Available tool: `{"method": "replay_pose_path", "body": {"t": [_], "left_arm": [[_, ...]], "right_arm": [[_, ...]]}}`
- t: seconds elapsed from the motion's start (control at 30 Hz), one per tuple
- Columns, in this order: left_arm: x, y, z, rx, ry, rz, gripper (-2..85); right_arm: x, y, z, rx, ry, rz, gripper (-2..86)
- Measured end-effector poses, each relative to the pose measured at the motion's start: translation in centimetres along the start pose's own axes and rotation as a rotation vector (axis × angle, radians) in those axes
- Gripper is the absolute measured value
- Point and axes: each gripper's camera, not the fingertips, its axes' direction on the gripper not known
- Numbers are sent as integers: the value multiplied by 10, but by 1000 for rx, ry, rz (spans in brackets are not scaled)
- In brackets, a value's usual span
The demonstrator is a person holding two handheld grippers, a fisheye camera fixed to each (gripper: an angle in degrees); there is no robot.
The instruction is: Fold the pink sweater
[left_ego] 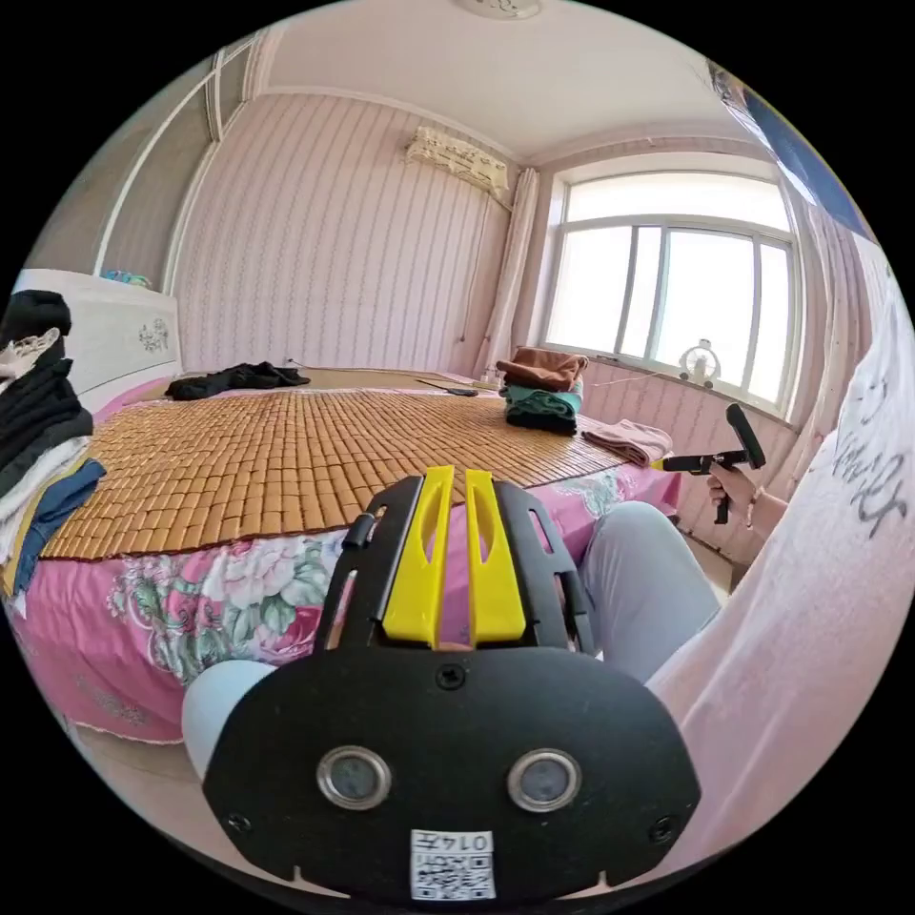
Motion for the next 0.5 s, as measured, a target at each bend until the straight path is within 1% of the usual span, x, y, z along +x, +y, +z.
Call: {"method": "replay_pose_path", "body": {"t": [0.07, 0.2, 0.33, 0.4, 0.5], "left_arm": [[21, -11, 44, -24, 84, 21, 51], [79, -36, 142, -46, 229, 63, 80], [130, -48, 204, -95, 327, 126, 89], [156, -48, 230, -124, 369, 169, 91], [172, -42, 251, -155, 398, 161, 90]], "right_arm": [[40, 22, -16, 15, 89, 82, 122], [80, 11, -19, 2, 151, 73, 130], [115, -55, -12, 37, 146, 19, 116], [126, -92, -3, 49, 181, -21, 115], [148, -151, 23, 46, 312, -55, 132]]}}
